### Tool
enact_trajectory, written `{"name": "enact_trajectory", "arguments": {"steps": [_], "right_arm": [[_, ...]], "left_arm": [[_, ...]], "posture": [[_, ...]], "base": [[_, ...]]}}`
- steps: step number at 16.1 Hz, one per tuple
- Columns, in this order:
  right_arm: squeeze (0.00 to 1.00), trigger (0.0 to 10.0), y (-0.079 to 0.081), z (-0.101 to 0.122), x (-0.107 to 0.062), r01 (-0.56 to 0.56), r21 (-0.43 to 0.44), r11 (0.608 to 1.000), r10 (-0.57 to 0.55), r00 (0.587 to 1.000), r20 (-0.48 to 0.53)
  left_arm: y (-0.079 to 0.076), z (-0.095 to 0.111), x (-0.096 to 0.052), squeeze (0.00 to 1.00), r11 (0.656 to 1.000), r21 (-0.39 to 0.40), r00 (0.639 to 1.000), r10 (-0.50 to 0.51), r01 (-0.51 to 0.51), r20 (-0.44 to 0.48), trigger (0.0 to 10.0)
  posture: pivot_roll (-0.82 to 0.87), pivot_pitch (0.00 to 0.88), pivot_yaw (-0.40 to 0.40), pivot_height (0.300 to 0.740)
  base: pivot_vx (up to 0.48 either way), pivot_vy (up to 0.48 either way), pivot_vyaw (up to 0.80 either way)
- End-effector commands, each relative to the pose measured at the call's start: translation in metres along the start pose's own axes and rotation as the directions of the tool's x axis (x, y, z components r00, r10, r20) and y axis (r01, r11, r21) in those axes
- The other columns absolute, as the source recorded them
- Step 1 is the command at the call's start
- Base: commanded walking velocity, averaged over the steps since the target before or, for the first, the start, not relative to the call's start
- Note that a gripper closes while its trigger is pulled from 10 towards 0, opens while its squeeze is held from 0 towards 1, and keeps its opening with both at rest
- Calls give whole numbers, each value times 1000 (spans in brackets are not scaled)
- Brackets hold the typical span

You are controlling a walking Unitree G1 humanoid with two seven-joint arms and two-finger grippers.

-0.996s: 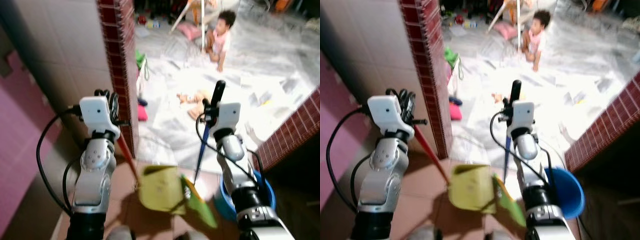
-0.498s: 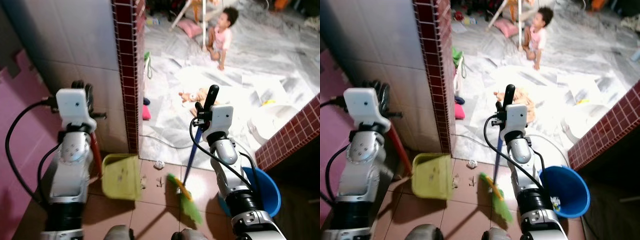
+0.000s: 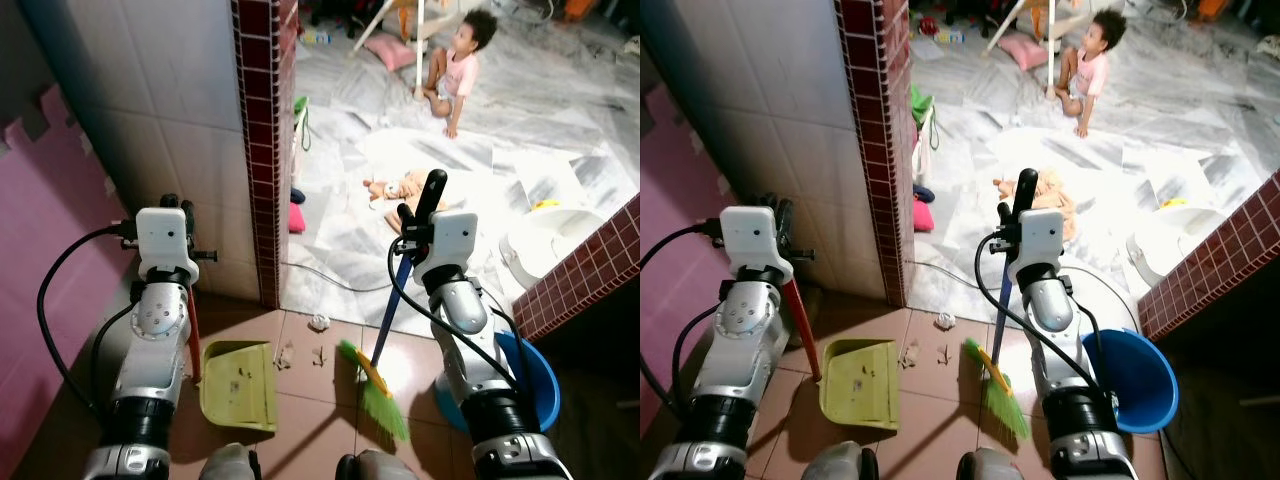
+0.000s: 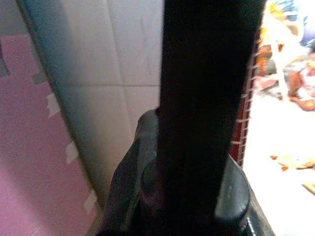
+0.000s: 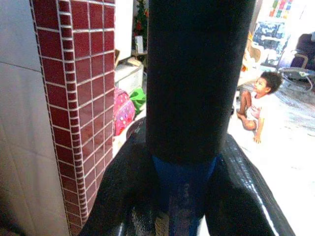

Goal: Sweep floor

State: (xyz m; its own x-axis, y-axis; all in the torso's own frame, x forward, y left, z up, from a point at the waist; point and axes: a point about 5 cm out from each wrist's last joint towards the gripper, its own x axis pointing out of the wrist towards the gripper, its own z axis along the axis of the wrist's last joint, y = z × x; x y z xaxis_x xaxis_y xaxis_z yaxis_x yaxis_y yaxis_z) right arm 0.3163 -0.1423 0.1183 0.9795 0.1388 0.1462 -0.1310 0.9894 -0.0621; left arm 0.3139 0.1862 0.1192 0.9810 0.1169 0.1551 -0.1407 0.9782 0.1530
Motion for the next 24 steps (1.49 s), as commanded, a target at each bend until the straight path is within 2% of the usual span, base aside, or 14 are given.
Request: {"name": "enact_trajectory", "arguments": {"steps": [1, 3, 5, 6, 7, 10, 11, 13, 14, 16, 18, 21, 23, 24], "right_arm": [[0, 10000, -7, 5, -1, 13, -17, 1000, -13, 1000, 4], [0, 10000, -13, 6, -6, 27, -30, 999, -27, 1000, -4], [0, 10000, -16, 6, -10, 35, -31, 999, -35, 999, -11], [0, 10000, -16, 7, -11, 36, -31, 999, -36, 999, -13], [0, 10000, -15, 7, -11, 37, -24, 999, -38, 999, -17], [0, 10000, -10, 11, -6, 40, 8, 999, -40, 999, -15], [0, 10000, -9, 14, -3, 50, 42, 998, -49, 999, -14], [0, 10000, -9, 16, -1, 68, 89, 994, -66, 998, -20], [0, 10000, -9, 19, 3, 95, 141, 985, -92, 995, -23], [0, 10000, -8, 22, 5, 100, 153, 983, -100, 995, -12], [0, 10000, -4, 24, 8, 108, 238, 965, -107, 994, -15], [0, 10000, 4, 31, 11, 65, 332, 941, -69, 998, 1], [0, 10000, 15, 40, 16, -38, 434, 900, 34, 999, 16], [0, 10000, 20, 44, 17, -101, 436, 894, 99, 995, 26]], "left_arm": [[0, 17, 12, 0, 999, 19, 995, 26, -28, 92, 10000], [4, 20, 23, 0, 989, 85, 985, 113, -125, 133, 10000], [4, 24, 28, 0, 983, 99, 974, 136, -155, 180, 10000], [-1, 26, 30, 0, 987, 65, 971, 129, -145, 201, 10000], [-6, 23, 31, 0, 988, 64, 974, 126, -140, 188, 10000], [-25, 17, 31, 0, 990, 99, 982, 80, -98, 173, 10000], [-35, 20, 36, 0, 992, 89, 982, 70, -87, 175, 10000], [-42, 21, 39, 0, 993, 80, 983, 68, -83, 172, 10000], [-54, 19, 39, 0, 996, 78, 986, 25, -38, 166, 10000], [-62, 17, 38, 0, 998, 56, 989, 9, -17, 148, 10000], [-75, 13, 33, 0, 1000, 10, 991, -28, 27, 130, 10000], [-87, 13, 31, 0, 998, -24, 992, -58, 62, 114, 10000], [-97, 17, 32, 0, 994, -65, 991, -77, 84, 112, 10000], [-100, 19, 32, 0, 993, -74, 990, -83, 92, 114, 10000]], "posture": [[-92, 140, -56, 740], [-120, 154, -57, 740], [-132, 161, -57, 740], [-134, 164, -57, 740], [-130, 165, -57, 740], [-126, 158, -55, 740], [-126, 155, -53, 740], [-128, 148, -46, 740], [-132, 141, -39, 740], [-132, 137, -34, 740], [-134, 126, -25, 740], [-134, 122, -23, 740], [-128, 113, -30, 740], [-128, 108, -32, 740]], "base": [[0, 0, 0], [0, 0, 0], [0, 0, 0], [0, 0, 0], [0, 0, 0], [0, 0, 0], [0, 0, 0], [0, 0, 0], [0, 0, 0], [0, 0, 0], [0, 0, 0], [0, 0, 0], [0, 0, 0], [0, 0, 0]]}}
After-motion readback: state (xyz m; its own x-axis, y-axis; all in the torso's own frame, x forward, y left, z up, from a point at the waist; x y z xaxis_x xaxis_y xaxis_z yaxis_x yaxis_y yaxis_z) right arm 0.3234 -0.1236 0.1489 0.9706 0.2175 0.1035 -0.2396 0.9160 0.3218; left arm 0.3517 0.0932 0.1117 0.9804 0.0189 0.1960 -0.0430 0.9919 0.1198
